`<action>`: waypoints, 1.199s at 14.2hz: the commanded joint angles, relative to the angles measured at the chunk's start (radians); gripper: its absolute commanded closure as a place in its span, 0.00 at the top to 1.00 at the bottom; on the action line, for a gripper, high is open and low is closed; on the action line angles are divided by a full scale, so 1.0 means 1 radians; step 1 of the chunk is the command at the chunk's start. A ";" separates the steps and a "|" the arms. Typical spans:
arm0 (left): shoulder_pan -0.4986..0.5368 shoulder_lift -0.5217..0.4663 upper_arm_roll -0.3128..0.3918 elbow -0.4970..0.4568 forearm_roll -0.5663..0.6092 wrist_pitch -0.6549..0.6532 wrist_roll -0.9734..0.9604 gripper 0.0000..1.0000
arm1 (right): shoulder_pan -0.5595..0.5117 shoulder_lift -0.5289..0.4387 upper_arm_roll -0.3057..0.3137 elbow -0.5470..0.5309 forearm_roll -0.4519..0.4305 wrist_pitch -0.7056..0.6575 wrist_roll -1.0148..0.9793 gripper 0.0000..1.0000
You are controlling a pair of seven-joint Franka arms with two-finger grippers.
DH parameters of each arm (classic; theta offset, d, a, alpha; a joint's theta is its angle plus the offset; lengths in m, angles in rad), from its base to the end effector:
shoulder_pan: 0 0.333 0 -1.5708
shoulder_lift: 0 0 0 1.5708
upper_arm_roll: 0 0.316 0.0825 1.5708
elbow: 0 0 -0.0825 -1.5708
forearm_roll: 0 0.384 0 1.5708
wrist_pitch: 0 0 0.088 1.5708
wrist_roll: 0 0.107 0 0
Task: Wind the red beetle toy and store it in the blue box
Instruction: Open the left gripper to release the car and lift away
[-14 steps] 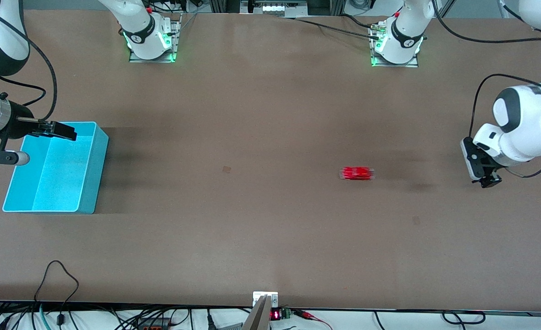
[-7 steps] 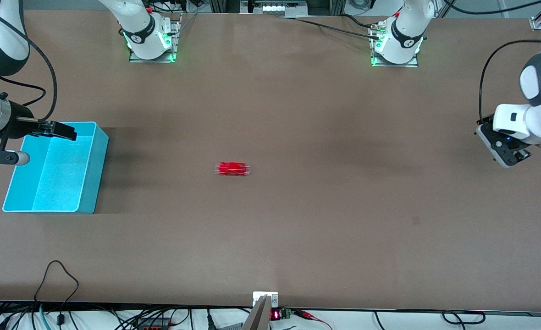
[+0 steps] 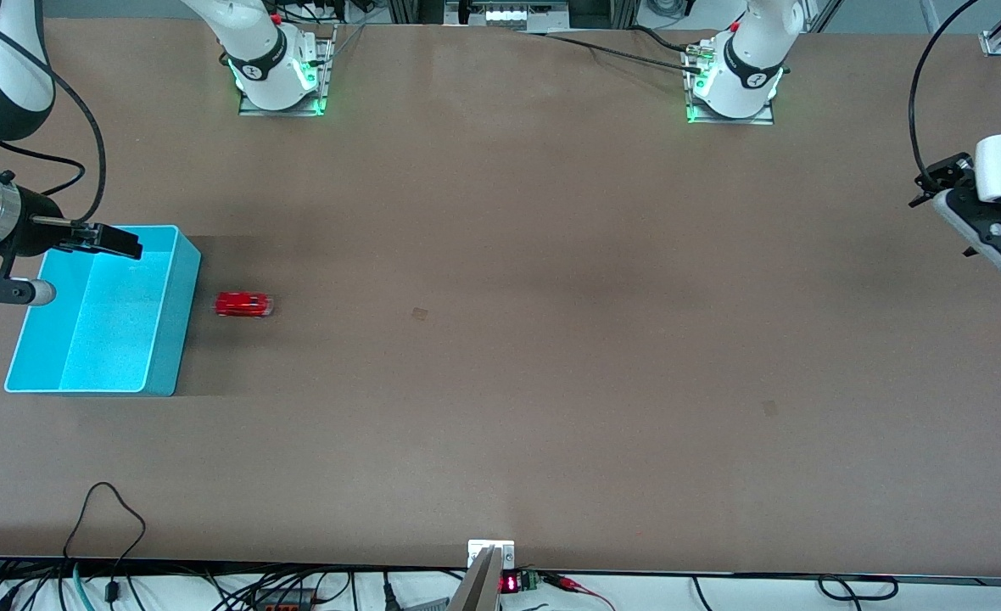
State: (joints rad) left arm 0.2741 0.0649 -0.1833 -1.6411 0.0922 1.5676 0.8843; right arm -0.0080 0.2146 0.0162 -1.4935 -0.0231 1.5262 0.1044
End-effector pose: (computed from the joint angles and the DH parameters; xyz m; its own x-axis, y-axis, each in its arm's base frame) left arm 0.5632 0.0641 0.5558 0.6860 -0.7123 -0.1482 -0.7134 -0.6986 0.0555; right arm 0.6068 0.0015 0.5322 0.9793 -0.0969 -0.1779 -0.0916 -0.9951 0.0382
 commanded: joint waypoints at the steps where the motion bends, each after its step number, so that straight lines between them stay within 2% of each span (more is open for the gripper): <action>1: 0.002 0.048 -0.011 0.101 -0.017 -0.015 -0.155 1.00 | -0.006 -0.004 0.005 0.006 -0.008 -0.014 -0.014 1.00; 6: 0.002 0.052 -0.012 0.104 -0.019 -0.017 -0.462 1.00 | -0.001 -0.004 0.005 0.006 -0.001 -0.014 -0.022 1.00; 9: -0.006 0.053 -0.007 0.095 -0.020 0.014 -0.507 1.00 | -0.003 -0.006 0.005 0.006 0.008 -0.021 -0.110 1.00; 10: -0.056 0.021 0.026 0.074 -0.032 0.011 -0.556 1.00 | -0.004 -0.007 0.005 0.006 0.008 -0.024 -0.129 1.00; 12: -0.217 -0.008 0.186 0.040 -0.063 0.020 -0.765 1.00 | -0.003 -0.011 0.005 0.007 0.008 -0.041 -0.127 1.00; 13: -0.266 -0.023 0.221 0.030 -0.066 0.023 -0.815 1.00 | 0.002 -0.011 0.007 0.006 0.008 -0.046 -0.127 1.00; 16: -0.329 -0.155 0.240 -0.115 -0.066 0.135 -0.824 1.00 | 0.039 -0.020 0.013 -0.049 0.008 -0.044 -0.172 1.00; 17: -0.345 -0.174 0.240 -0.129 -0.066 0.143 -0.829 1.00 | 0.039 -0.029 0.014 -0.076 0.006 -0.029 -0.228 1.00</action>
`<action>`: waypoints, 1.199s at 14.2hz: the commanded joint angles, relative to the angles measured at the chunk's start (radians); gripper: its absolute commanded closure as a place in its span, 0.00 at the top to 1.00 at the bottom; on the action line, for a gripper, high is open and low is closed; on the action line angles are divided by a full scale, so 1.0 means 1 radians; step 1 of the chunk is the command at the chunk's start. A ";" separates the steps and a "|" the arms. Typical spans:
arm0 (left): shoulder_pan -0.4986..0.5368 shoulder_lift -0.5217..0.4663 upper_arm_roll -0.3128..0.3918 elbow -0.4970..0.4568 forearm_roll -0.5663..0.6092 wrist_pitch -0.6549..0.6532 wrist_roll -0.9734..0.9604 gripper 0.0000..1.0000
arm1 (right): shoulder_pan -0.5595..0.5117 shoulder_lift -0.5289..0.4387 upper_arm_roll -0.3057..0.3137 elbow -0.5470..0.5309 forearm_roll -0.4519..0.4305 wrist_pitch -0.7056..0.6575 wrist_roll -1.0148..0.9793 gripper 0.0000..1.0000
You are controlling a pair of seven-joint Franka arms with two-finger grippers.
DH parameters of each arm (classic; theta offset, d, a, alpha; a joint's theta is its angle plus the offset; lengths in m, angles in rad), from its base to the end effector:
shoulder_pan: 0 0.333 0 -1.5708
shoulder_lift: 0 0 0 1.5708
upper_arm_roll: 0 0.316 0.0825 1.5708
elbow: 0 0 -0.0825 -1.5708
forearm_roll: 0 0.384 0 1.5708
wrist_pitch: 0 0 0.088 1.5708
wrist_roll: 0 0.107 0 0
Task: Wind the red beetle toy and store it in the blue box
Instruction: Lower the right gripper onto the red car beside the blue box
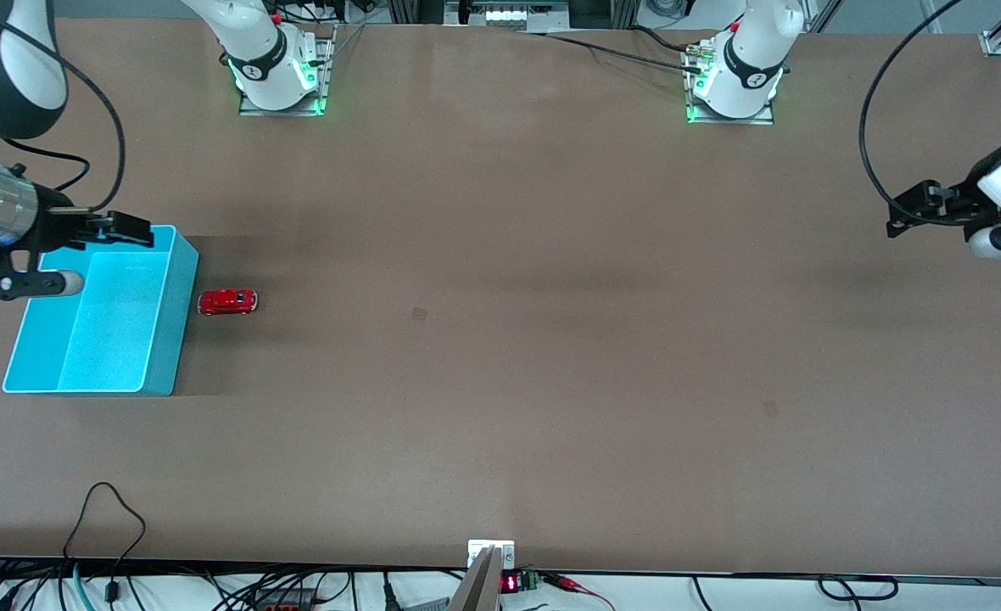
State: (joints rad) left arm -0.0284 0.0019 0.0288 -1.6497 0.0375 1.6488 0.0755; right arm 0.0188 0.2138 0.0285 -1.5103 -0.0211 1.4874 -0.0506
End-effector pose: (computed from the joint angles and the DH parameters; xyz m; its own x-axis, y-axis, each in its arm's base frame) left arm 0.5602 0.0040 0.5929 0.9969 -0.0779 -0.0057 -0.0780 -0.9963 -0.0371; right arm 0.5997 0.0244 0.5226 0.9673 0.0954 -0.2349 0.0989 -0.9951 0.0029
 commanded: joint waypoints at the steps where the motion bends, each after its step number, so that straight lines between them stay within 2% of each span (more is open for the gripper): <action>1: -0.045 -0.105 0.026 -0.111 -0.013 0.059 -0.019 1.00 | 0.010 -0.031 0.002 -0.077 0.004 0.033 -0.145 1.00; 4: -0.039 -0.091 0.017 -0.102 -0.024 0.048 -0.017 1.00 | 0.000 -0.053 0.002 -0.158 0.001 0.097 -0.335 1.00; 7: -0.039 -0.089 0.016 -0.101 -0.030 0.043 -0.017 1.00 | -0.049 -0.102 0.020 -0.312 0.000 0.227 -0.601 1.00; 10: -0.039 -0.089 0.019 -0.101 -0.030 0.042 -0.017 1.00 | -0.132 -0.105 0.108 -0.418 -0.008 0.341 -0.870 1.00; 12: -0.039 -0.089 0.017 -0.101 -0.030 0.040 -0.017 1.00 | -0.157 -0.096 0.133 -0.473 -0.011 0.430 -1.085 1.00; 17: -0.041 -0.088 0.016 -0.087 -0.030 0.017 -0.017 1.00 | -0.154 -0.094 0.134 -0.643 -0.086 0.617 -1.135 1.00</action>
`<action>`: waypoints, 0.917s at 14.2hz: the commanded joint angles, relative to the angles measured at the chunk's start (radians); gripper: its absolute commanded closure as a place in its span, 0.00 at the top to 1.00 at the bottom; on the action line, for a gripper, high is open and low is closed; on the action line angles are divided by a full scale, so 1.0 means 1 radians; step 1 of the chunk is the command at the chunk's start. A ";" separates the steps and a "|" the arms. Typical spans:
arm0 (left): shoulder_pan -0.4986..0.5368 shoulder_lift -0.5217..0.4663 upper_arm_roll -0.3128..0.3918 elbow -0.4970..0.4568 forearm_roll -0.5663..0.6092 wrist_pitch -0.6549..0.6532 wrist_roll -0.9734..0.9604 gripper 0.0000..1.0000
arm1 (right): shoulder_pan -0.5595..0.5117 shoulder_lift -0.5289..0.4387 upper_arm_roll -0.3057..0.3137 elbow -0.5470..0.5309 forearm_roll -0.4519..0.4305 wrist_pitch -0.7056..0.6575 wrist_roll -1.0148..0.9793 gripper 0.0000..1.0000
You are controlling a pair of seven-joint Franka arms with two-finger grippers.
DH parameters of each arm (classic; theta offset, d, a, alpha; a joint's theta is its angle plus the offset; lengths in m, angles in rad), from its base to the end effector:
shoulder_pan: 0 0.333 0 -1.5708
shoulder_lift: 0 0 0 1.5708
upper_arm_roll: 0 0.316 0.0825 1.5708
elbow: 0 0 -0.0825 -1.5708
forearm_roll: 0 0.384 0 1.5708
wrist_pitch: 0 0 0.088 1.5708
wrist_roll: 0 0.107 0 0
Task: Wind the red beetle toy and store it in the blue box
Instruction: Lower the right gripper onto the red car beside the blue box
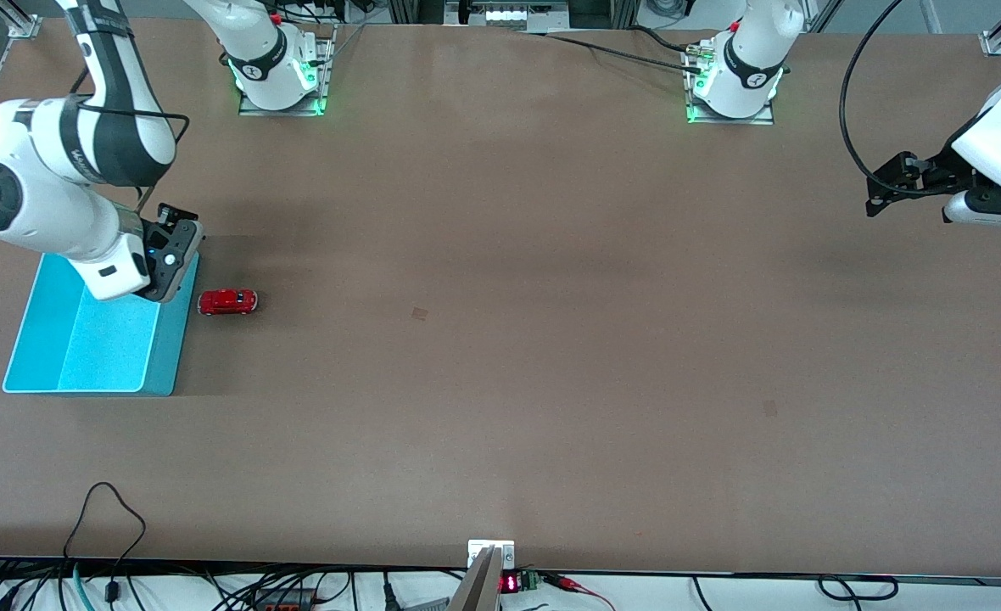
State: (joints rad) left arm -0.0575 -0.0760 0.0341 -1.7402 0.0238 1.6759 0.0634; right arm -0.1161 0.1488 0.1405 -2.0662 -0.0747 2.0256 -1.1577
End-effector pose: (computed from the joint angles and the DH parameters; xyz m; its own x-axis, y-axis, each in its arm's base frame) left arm 0.5375 -0.0096 0.5947 0.9960 -0.0892 0.0103 -0.0890 -0.9958 -0.0218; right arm 0.5513 0.0080 0.3478 0.3318 0.9368 -0.1108 0.9252 -0.3461 -0.1557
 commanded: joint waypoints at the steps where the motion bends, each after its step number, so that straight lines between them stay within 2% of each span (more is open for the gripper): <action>1: -0.011 -0.005 0.010 0.007 -0.018 -0.008 -0.005 1.00 | -0.019 -0.031 0.024 -0.116 -0.043 0.125 -0.039 1.00; 4: -0.011 0.004 0.010 0.010 -0.018 -0.013 -0.004 1.00 | -0.019 -0.025 0.024 -0.202 -0.050 0.276 -0.054 1.00; 9: -0.015 0.009 0.010 0.024 -0.024 -0.018 -0.005 1.00 | -0.022 0.058 0.024 -0.207 -0.112 0.407 -0.071 1.00; 13: -0.018 0.012 0.010 0.028 -0.024 -0.030 -0.007 1.00 | -0.030 0.136 0.022 -0.206 -0.116 0.525 -0.140 1.00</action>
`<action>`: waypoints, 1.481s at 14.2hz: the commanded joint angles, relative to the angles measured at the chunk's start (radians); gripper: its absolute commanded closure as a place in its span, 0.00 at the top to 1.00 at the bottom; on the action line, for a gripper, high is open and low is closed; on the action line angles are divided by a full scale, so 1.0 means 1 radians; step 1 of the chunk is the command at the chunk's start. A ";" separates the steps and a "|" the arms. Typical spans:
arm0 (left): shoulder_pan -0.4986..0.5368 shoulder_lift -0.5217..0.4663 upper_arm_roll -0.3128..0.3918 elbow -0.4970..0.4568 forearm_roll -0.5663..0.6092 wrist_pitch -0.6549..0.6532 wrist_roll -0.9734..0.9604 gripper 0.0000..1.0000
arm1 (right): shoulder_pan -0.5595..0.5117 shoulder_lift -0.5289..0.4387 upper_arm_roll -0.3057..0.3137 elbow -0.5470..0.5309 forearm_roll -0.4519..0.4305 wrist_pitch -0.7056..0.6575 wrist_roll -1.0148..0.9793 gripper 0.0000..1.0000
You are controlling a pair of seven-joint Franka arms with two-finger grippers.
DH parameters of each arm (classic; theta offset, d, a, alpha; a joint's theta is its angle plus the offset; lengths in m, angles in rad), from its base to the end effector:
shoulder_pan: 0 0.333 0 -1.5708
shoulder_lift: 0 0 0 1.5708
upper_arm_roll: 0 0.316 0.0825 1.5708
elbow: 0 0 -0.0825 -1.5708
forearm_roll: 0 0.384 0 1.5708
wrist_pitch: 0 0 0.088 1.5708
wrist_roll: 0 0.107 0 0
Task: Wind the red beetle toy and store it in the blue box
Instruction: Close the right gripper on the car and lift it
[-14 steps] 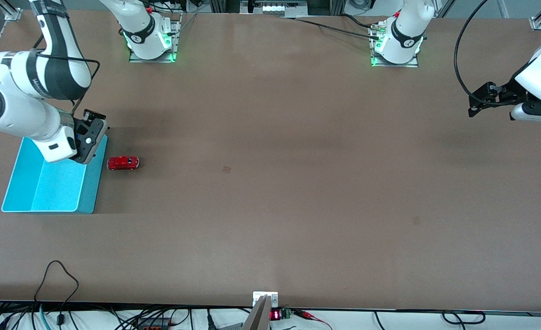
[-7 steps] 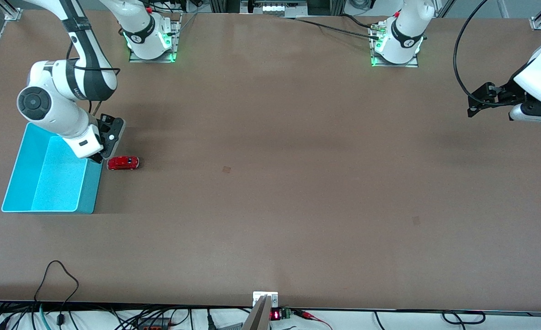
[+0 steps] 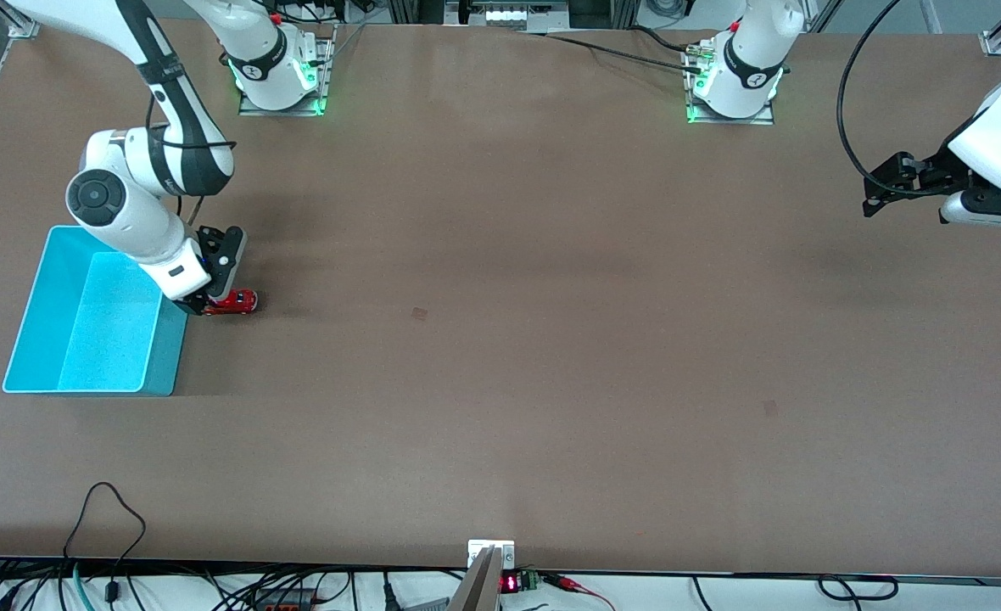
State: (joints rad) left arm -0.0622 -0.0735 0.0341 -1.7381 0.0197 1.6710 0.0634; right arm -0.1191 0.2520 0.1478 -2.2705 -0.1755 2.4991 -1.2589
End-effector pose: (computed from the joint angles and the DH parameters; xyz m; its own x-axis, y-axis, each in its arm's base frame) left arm 0.5377 -0.0126 0.5939 0.9956 -0.0934 0.0052 -0.0933 -0.9955 -0.0175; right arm 0.5341 0.0172 0.2460 0.1449 0.9870 -0.0693 0.9894 -0.1454 -0.0016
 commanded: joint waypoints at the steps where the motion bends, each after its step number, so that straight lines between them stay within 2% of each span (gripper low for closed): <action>1: -0.011 0.014 0.009 0.032 -0.024 -0.030 -0.005 1.00 | -0.030 0.042 0.015 -0.001 -0.016 0.066 -0.060 1.00; 6: -0.014 0.018 0.009 0.043 -0.040 -0.037 -0.007 1.00 | -0.065 0.089 0.015 0.000 -0.016 0.135 -0.217 1.00; 17: -0.018 0.026 0.009 0.048 -0.040 -0.040 -0.001 1.00 | -0.079 0.179 0.016 -0.001 -0.018 0.234 -0.226 1.00; 18: -0.019 0.026 0.009 0.048 -0.040 -0.040 -0.001 1.00 | -0.079 0.176 0.016 -0.001 -0.019 0.233 -0.226 0.89; 19: -0.019 0.026 0.009 0.046 -0.040 -0.040 -0.004 1.00 | -0.076 0.175 0.016 0.000 -0.018 0.231 -0.226 0.64; 20: -0.019 0.026 0.009 0.048 -0.040 -0.040 -0.004 1.00 | -0.079 0.176 0.016 0.000 -0.018 0.231 -0.223 0.25; 21: -0.019 0.026 0.009 0.048 -0.040 -0.040 -0.004 1.00 | -0.076 0.175 0.015 0.000 -0.018 0.231 -0.224 0.11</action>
State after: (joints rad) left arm -0.0703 -0.0617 0.0340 -1.7238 -0.0022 1.6550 0.0634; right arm -0.1740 0.4286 0.1479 -2.2692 -0.1790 2.7192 -1.4711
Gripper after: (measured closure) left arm 0.000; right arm 0.313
